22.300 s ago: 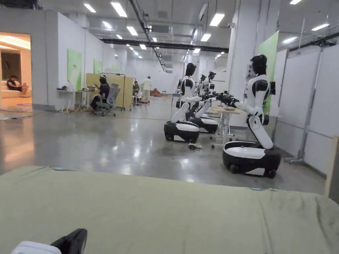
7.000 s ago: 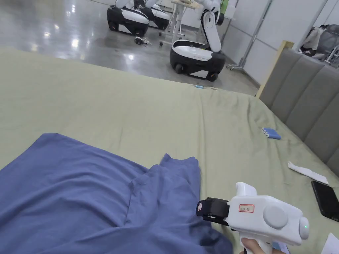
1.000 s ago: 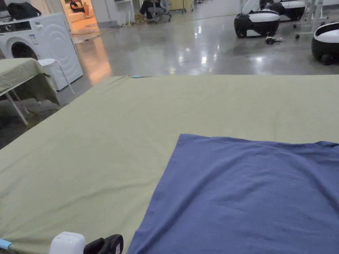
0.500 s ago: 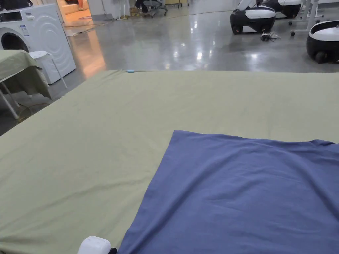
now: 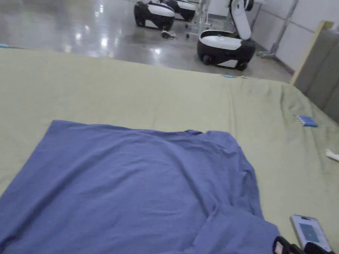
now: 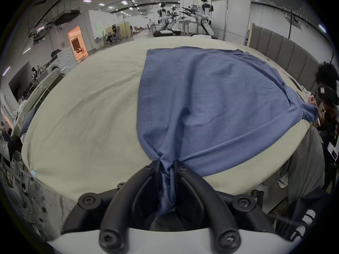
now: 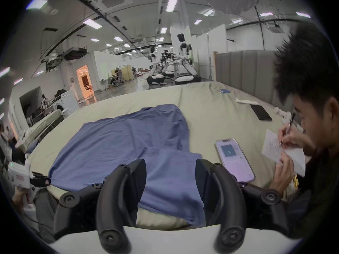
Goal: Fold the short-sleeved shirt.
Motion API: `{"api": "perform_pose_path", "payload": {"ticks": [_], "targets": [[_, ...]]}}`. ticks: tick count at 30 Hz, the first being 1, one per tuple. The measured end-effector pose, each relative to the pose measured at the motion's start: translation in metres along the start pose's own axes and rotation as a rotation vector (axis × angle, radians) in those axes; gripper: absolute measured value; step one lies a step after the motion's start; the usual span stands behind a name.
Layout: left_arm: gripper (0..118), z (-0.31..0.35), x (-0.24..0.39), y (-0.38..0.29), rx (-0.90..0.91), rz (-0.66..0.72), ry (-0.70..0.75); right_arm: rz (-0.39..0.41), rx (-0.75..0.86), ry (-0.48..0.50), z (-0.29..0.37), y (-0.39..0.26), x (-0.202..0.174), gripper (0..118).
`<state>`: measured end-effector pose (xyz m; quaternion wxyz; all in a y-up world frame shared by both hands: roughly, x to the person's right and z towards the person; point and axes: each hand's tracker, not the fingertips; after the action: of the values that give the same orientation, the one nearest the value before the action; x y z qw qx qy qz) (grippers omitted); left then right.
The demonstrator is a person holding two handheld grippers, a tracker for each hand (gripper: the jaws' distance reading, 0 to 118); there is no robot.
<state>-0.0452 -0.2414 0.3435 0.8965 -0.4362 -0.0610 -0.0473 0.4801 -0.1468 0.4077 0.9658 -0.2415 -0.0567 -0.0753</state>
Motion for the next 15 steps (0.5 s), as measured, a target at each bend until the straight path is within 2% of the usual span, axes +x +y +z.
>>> {"api": "perform_pose_path", "payload": {"ticks": [3, 6, 8, 10, 11, 12, 14, 15], "targets": [[15, 0.004, 0.006, -0.001, 0.002, 0.006, 0.002, -0.109, -0.082, -0.011, -0.005, -0.016, 0.035, 85], [15, 0.007, 0.012, 0.001, 0.007, 0.004, 0.004, -0.156, -0.177, -0.029, -0.019, -0.034, 0.055, 89], [15, 0.008, 0.012, 0.001, 0.004, 0.008, 0.002, -0.161, -0.232, -0.081, -0.030, -0.041, 0.060, 91], [15, 0.010, 0.014, 0.002, 0.005, 0.012, 0.000, -0.151, -0.284, -0.090, -0.041, -0.051, 0.064, 90], [15, 0.010, 0.014, 0.002, 0.007, 0.017, -0.003, -0.143, -0.312, -0.085, -0.046, -0.054, 0.065, 84], [15, 0.011, 0.014, 0.001, 0.008, 0.020, -0.004, -0.135, -0.327, -0.086, -0.049, -0.057, 0.065, 69], [15, 0.011, 0.015, 0.002, 0.009, 0.026, -0.006, -0.087, -0.341, -0.070, -0.053, -0.063, 0.058, 29], [15, 0.011, 0.015, 0.001, 0.009, 0.028, -0.007, -0.057, -0.327, -0.085, -0.052, -0.063, 0.055, 24]]}}
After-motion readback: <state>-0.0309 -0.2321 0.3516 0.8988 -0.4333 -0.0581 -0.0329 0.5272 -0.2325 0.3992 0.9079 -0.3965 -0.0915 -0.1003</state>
